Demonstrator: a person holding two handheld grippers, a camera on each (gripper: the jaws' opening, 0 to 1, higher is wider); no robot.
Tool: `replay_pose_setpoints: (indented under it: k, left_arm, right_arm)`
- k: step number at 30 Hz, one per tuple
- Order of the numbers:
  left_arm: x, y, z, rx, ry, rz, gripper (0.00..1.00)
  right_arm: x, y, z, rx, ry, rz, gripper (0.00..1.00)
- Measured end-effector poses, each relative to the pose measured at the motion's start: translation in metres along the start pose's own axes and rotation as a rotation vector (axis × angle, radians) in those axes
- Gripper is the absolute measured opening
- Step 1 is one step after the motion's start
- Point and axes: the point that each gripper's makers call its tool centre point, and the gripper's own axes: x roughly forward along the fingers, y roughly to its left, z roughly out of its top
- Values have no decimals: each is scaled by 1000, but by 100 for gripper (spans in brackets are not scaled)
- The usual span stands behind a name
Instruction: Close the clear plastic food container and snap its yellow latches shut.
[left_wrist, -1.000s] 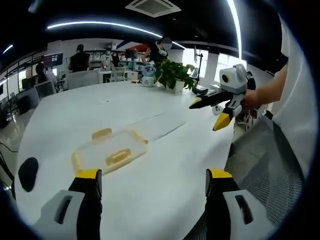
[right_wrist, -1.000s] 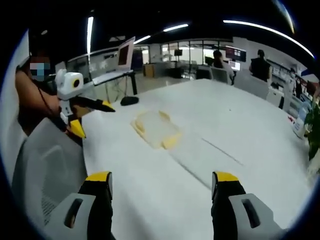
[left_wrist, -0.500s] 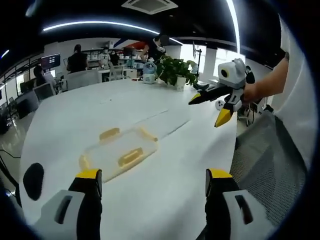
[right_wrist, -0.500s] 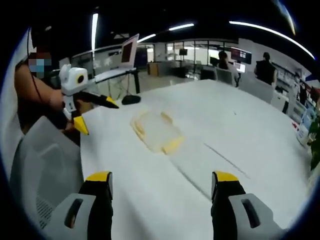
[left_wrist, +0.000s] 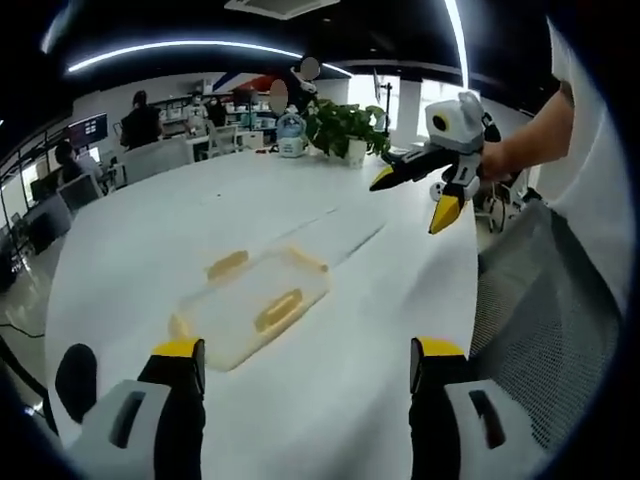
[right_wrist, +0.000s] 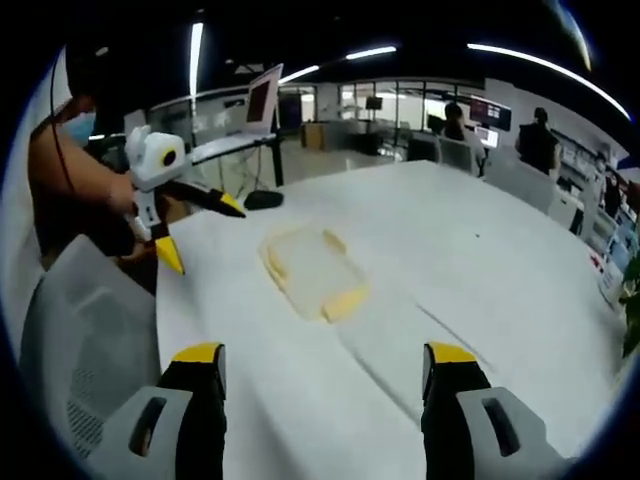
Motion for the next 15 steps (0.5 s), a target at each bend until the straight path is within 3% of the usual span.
replay_pose_setpoints:
  k: [15]
  left_arm:
    - [3, 28, -3, 53, 42, -13, 84]
  right_arm:
    - [23, -6, 12, -47, 25, 48, 80]
